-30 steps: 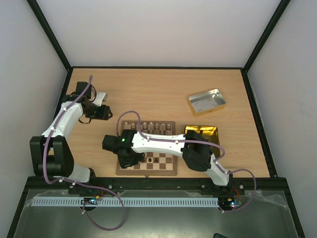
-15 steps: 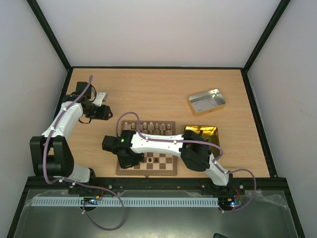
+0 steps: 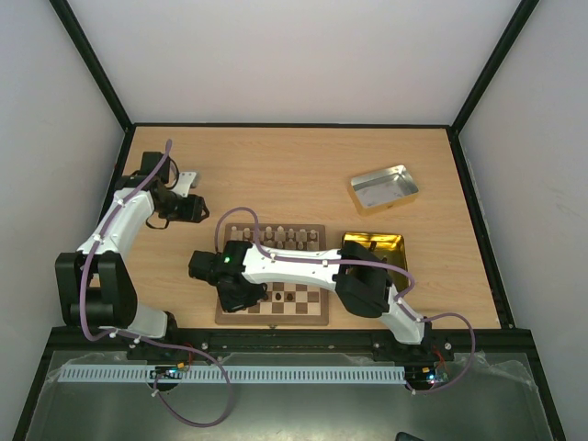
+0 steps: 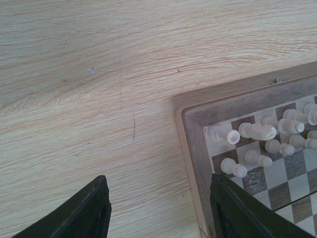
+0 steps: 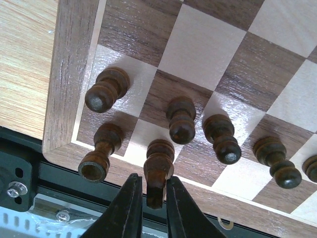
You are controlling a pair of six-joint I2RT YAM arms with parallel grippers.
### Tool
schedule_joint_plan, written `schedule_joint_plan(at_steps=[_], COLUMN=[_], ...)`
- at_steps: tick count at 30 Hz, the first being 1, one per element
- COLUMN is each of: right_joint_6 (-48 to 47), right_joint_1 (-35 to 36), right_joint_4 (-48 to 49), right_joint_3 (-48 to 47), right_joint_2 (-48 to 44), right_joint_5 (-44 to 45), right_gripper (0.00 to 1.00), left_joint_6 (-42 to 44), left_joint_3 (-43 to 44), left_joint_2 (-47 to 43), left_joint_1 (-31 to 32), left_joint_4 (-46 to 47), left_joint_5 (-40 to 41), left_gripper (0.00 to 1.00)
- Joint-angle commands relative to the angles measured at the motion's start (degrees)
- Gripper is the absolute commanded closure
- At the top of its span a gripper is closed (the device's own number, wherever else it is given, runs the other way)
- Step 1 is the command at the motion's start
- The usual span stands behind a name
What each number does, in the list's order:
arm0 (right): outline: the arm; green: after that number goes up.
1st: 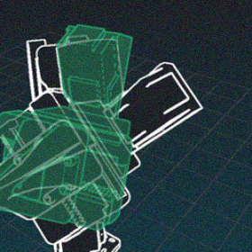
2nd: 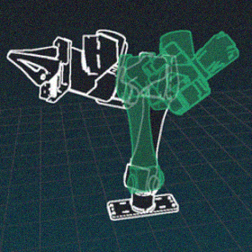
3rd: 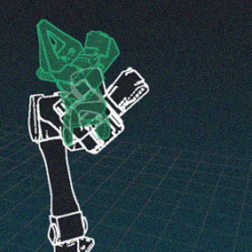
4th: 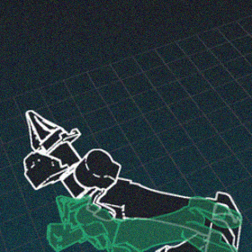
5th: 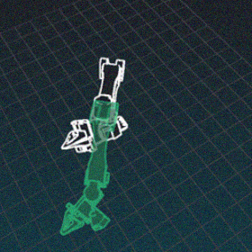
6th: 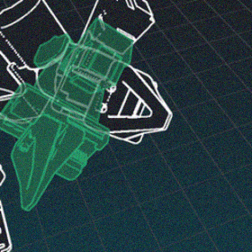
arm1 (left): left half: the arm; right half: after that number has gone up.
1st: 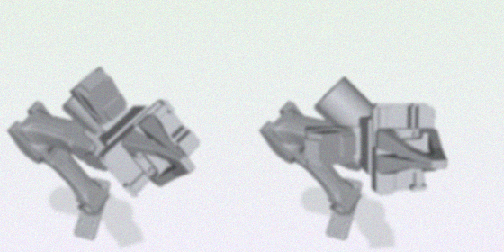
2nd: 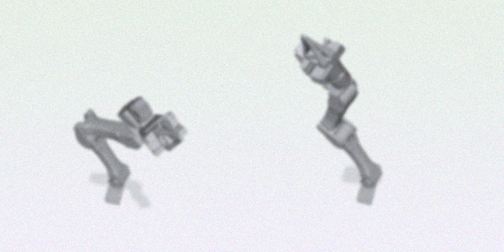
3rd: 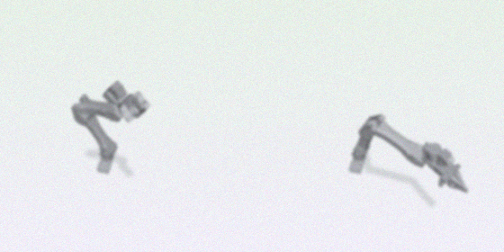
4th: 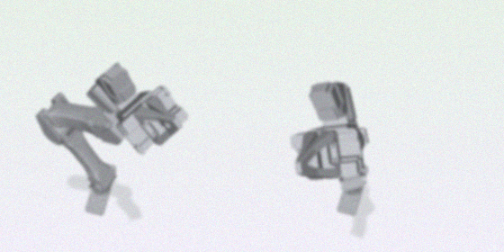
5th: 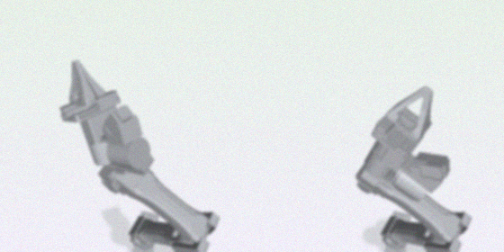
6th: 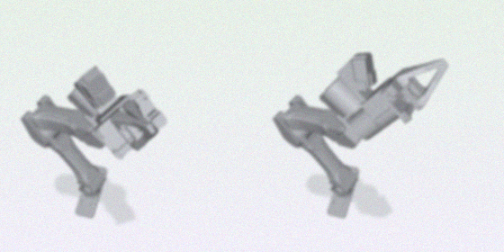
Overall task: Set up the chess pieces on the board
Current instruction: Place the chess piece on the chessboard.
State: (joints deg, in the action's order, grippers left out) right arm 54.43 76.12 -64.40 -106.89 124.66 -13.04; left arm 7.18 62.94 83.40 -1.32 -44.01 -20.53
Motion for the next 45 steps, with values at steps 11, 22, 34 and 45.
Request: schedule_joint_plan(at_steps=[11, 22, 34, 45], right_joint_6=[-0.32, -0.51, 0.12, 0.9], right_joint_1=[0.61, 0.96, 0.96, -0.38], right_joint_4=[-1.3, -1.17, -1.67, -2.82], right_joint_3=[-1.8, -1.28, -1.22, -0.64], right_joint_2=[0.92, 0.56, -0.73, -4.53], right_joint_5=[-0.67, -0.85, 1.32, 4.72], right_gripper=[0.87, 0.84, 0.81, 0.72], left_joint_6=[0.47, 0.52, 0.57, 0.65], left_joint_3=[-1.05, -0.97, -1.23, -1.3], left_joint_2=[-2.01, -2.68, -3.14, -3.22], left_joint_1=[-0.44, -0.44, -0.43, -0.44], left_joint_4=[-0.44, -0.64, -0.64, -0.73], left_joint_5=[-0.63, -0.35, -0.23, -0.69], left_gripper=[0.44, 0.44, 0.44, 0.44])
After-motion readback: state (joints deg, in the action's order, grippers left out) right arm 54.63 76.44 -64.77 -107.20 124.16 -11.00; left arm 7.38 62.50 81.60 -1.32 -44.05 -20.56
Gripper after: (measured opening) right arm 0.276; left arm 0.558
